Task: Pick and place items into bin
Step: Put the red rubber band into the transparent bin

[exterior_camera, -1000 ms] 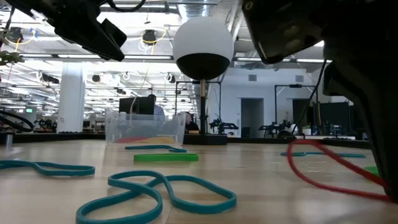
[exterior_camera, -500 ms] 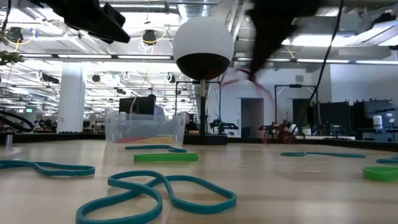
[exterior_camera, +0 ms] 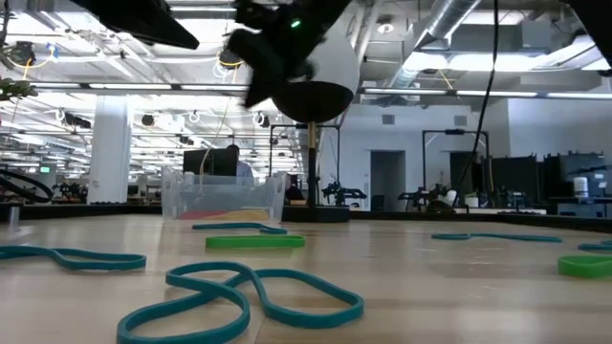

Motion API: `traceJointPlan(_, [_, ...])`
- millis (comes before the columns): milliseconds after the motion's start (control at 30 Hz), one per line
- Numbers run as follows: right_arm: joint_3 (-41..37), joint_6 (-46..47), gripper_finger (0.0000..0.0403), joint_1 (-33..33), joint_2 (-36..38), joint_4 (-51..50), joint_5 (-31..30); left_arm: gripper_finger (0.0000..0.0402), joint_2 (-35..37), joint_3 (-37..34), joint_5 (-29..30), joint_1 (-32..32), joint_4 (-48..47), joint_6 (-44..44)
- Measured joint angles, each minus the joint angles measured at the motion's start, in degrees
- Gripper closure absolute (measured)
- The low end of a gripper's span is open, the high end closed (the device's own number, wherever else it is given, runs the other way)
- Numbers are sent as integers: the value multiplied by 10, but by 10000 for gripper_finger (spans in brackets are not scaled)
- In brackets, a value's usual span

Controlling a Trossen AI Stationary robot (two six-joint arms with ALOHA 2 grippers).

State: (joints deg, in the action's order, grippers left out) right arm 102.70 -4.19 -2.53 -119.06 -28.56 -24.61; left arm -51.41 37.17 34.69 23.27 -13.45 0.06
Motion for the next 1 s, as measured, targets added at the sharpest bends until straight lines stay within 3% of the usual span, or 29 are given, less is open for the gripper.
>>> traceJointPlan(100, [-13,-26,403,27,-6,101,37,356,14,0,93,26,-9,-20])
traceJointPlan(200, [-16,-51,403,46,-21,200,40,356,23,0,138,55,-27,-42])
traceJointPlan(633, [5,-49,403,73,-166,358,63,356,23,0,184,122,-37,-63])
traceJointPlan(833, [32,-39,403,68,-189,349,65,356,23,0,185,123,-39,-69])
traceJointPlan(1000, [45,31,398,70,-190,317,69,356,23,0,183,123,-42,-88])
